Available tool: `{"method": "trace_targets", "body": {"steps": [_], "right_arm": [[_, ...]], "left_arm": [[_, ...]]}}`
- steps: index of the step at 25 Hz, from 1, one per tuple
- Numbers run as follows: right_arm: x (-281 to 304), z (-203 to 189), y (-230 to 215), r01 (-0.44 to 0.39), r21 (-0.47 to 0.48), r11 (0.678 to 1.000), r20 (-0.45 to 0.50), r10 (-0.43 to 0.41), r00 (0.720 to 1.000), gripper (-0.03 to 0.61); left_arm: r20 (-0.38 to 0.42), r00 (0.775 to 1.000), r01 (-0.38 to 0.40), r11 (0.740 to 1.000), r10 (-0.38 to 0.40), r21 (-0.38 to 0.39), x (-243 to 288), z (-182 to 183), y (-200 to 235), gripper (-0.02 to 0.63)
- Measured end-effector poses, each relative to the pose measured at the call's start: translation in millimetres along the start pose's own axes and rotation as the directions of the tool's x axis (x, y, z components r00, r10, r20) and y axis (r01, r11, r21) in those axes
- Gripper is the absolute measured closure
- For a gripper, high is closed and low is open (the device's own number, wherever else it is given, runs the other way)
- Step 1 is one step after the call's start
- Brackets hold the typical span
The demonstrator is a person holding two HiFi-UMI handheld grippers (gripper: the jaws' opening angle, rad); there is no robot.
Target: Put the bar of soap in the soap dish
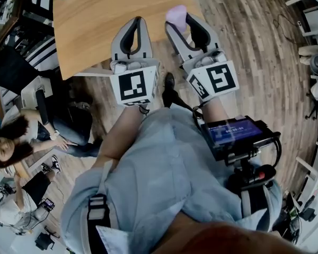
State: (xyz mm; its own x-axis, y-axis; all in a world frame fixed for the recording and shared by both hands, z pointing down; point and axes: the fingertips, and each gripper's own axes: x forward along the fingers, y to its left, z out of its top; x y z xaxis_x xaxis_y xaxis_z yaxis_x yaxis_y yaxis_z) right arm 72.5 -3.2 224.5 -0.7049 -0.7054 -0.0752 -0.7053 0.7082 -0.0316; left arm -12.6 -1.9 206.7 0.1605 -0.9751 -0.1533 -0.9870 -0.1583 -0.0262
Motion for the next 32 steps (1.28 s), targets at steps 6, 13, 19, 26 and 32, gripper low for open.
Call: {"method": "trace_targets", "body": {"steps": [6, 13, 19, 26, 32], "right_arm": [[49.6, 2.8, -43.0, -0.022, 0.014, 1.0, 0.003, 0.022, 1.0, 0.38], [96.7, 0.4, -62.6, -0.059, 0.007, 0.998, 0.006, 0.059, 0.998, 0.38], [114.3, 0.8, -63.7, -0.085, -0.008, 0.996, 0.016, 0.085, 0.996, 0.38], [162.3, -14.7, -67.7, -0.085, -0.01, 0.996, -0.015, 0.085, 0.996, 0.38], [228.6, -37.4, -85.9, -0.055, -0.002, 0.998, -0.034, 0.055, 0.998, 0.38]], "left_arm": [[-0.001, 1.0, -0.017, 1.0, 0.017, 0.019, 65.3, -1.7, 11.6, 0.606], [-0.004, 0.999, -0.032, 0.999, 0.032, 0.024, 108.4, -9.9, 31.8, 0.606], [0.019, 0.998, -0.061, 0.998, 0.06, 0.036, 115.8, -6.5, 45.1, 0.606], [0.02, 0.997, -0.073, 0.997, 0.073, 0.008, 142.8, -21.3, 84.5, 0.606], [-0.005, 0.999, -0.04, 0.999, 0.04, 0.0, 195.5, -52.3, 127.8, 0.606]]}}
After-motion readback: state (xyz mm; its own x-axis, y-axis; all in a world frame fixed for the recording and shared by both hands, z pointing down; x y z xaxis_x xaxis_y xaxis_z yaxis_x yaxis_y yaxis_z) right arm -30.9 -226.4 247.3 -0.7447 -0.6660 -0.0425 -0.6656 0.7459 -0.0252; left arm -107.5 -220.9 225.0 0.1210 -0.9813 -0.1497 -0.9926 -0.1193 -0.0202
